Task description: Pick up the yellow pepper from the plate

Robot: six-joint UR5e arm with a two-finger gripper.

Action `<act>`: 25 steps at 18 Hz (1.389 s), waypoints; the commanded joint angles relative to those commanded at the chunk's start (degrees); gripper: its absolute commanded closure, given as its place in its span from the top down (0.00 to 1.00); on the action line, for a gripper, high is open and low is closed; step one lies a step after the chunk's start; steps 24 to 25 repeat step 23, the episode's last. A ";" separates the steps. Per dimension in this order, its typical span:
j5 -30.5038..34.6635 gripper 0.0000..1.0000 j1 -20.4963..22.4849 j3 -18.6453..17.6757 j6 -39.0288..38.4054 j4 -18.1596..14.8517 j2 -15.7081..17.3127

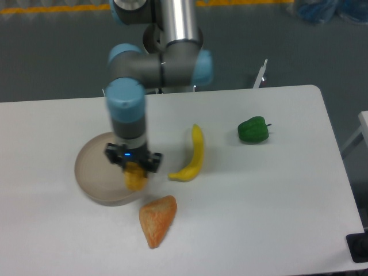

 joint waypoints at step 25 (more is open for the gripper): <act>1.23 0.00 21.12 3.96 56.89 -0.97 -8.61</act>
